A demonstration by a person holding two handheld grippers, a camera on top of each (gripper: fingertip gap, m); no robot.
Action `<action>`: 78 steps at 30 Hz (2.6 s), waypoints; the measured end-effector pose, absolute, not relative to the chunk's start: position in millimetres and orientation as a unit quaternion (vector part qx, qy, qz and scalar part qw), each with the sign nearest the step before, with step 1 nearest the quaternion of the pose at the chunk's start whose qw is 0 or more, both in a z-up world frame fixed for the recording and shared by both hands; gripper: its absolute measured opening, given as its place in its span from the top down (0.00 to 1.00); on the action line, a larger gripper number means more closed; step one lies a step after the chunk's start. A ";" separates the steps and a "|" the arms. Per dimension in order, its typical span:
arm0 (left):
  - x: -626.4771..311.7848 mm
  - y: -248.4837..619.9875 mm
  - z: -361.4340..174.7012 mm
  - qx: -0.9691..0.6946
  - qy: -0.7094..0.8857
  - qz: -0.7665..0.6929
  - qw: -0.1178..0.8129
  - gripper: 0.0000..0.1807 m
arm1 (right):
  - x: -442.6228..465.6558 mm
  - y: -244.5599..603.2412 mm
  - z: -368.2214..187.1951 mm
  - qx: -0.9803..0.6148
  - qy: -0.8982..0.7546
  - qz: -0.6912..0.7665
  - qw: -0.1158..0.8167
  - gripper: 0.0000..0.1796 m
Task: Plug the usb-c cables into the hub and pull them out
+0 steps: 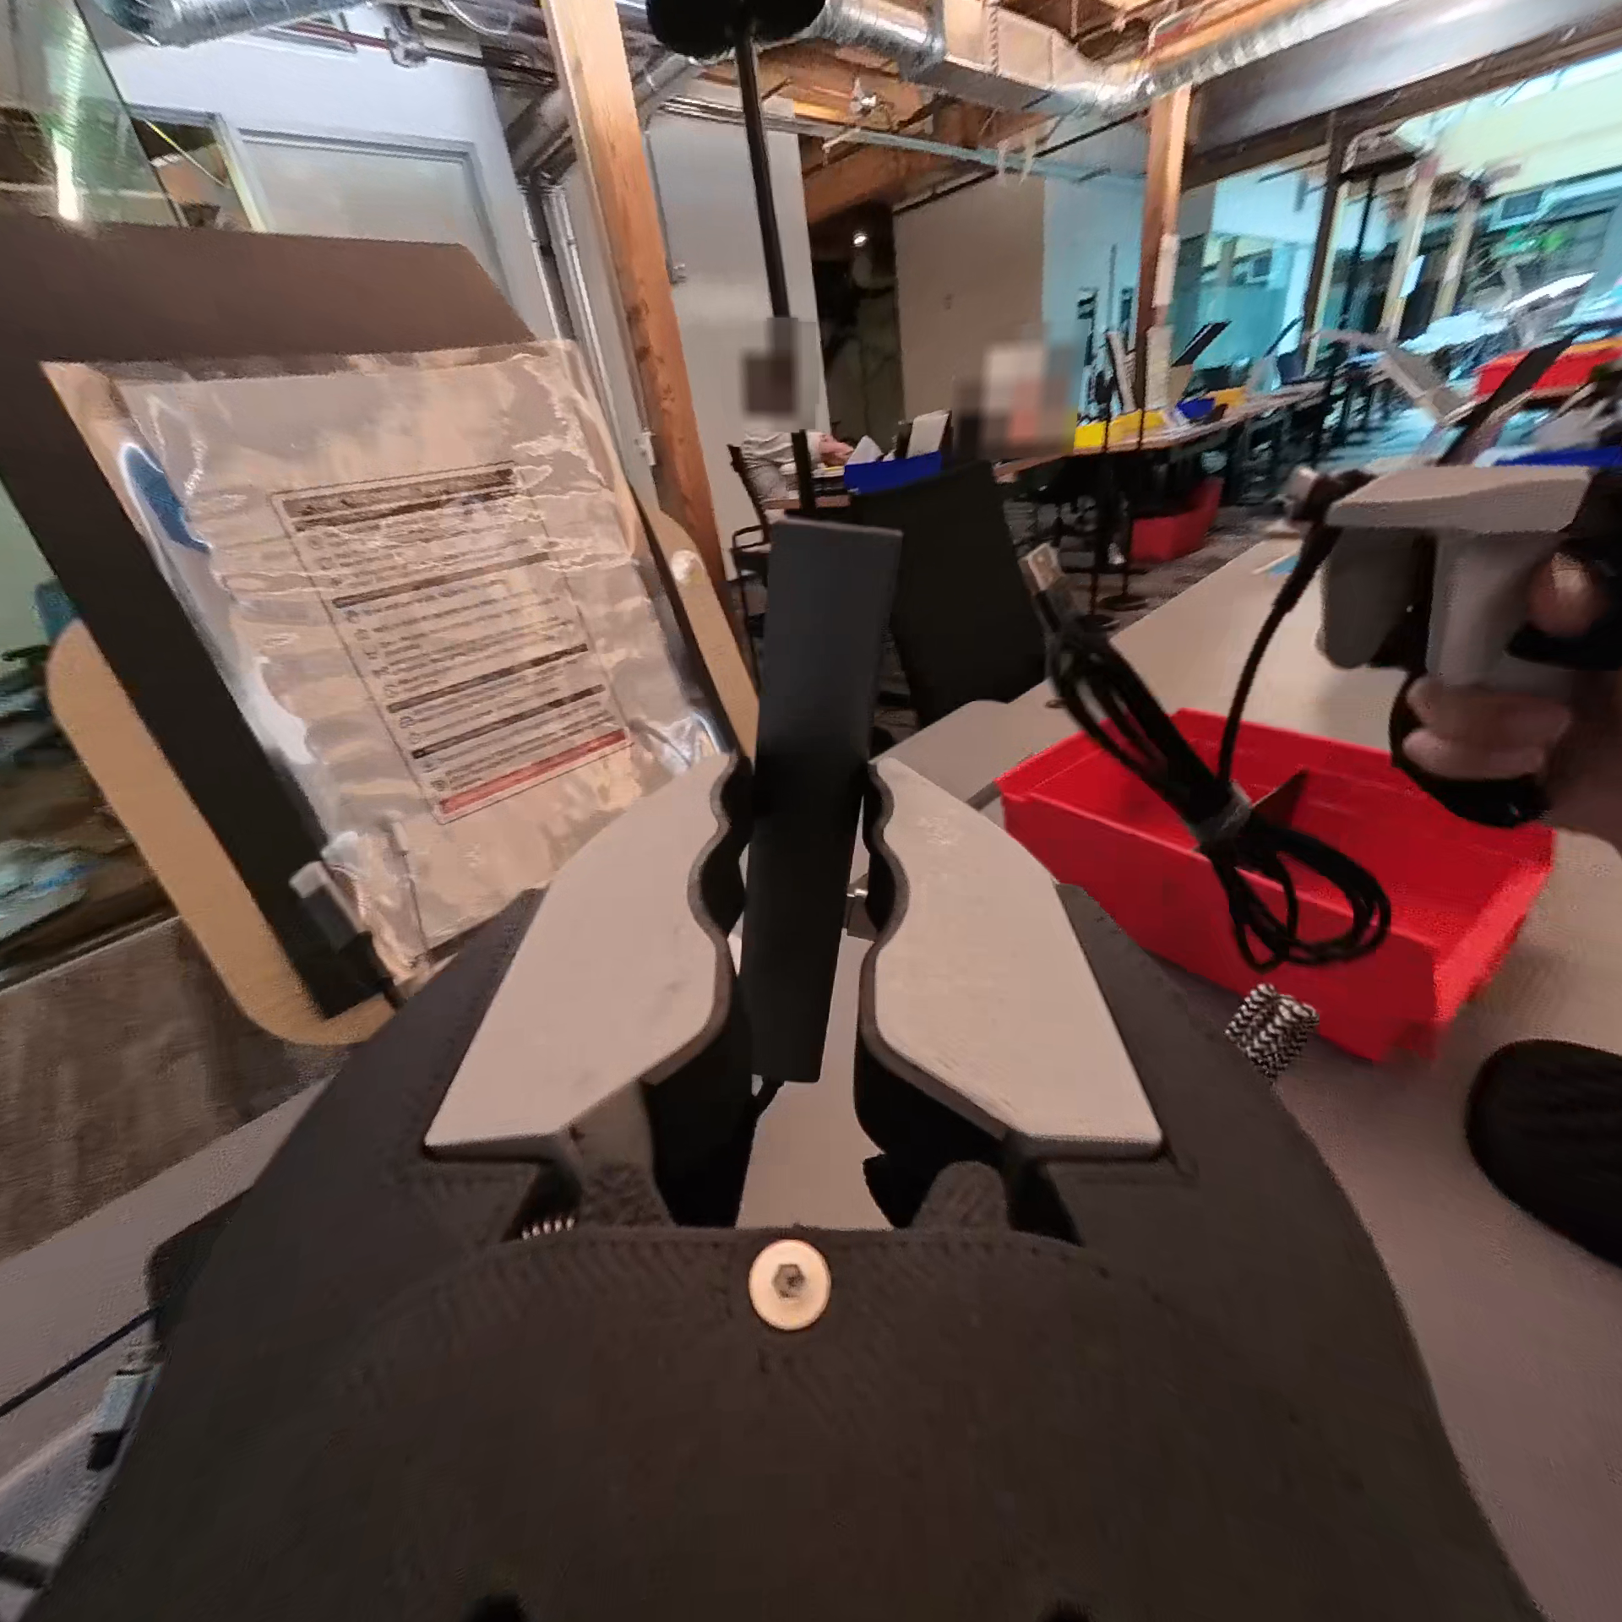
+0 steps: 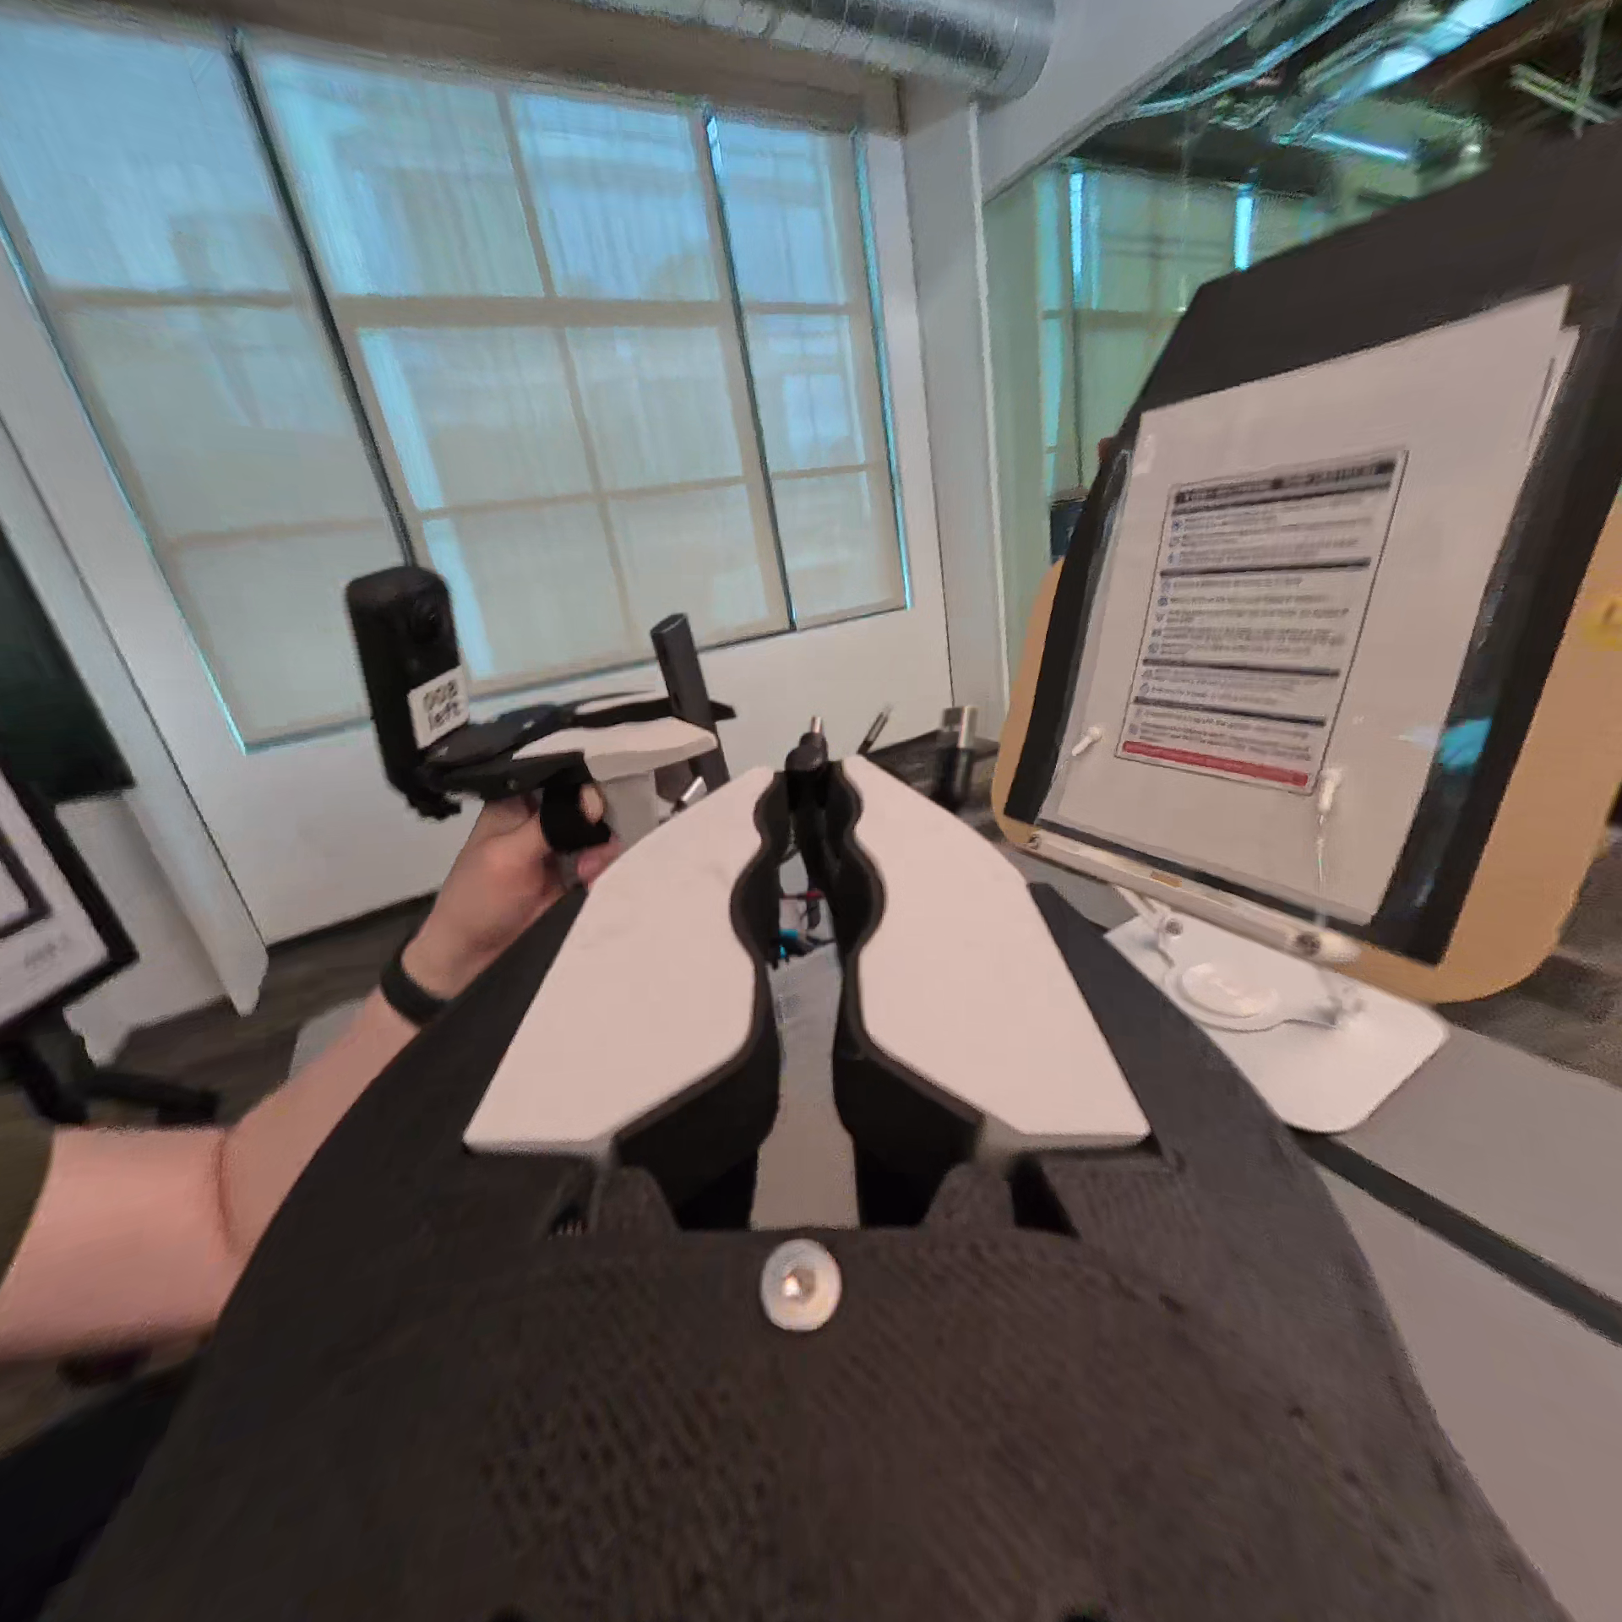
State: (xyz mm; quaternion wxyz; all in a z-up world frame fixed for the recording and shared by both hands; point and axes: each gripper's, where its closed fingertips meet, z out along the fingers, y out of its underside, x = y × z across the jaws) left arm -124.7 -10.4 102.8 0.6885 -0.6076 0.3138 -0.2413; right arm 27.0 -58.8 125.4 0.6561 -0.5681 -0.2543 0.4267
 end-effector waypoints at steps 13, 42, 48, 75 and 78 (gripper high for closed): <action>-115.5 -9.9 89.8 -0.629 0.334 -0.255 0.654 0.87 | 192.0 -77.9 16.7 -0.715 -0.394 0.260 0.516 0.95; -99.3 -15.8 78.1 -0.638 0.362 -0.257 0.629 0.87 | 373.5 -79.3 -146.4 -0.981 0.069 0.047 0.175 0.96; -95.2 -15.3 73.8 -0.642 0.367 -0.255 0.623 0.87 | 387.3 -60.5 -145.8 -0.954 0.149 0.104 0.238 0.98; -82.2 -18.3 63.3 -0.651 0.381 -0.268 0.599 0.87 | 4.2 -54.1 91.7 -0.643 -0.350 0.331 0.596 0.77; -80.8 -16.3 59.8 -0.660 0.379 -0.250 0.598 0.87 | -56.0 -63.6 58.0 -0.662 -0.386 0.353 0.536 0.76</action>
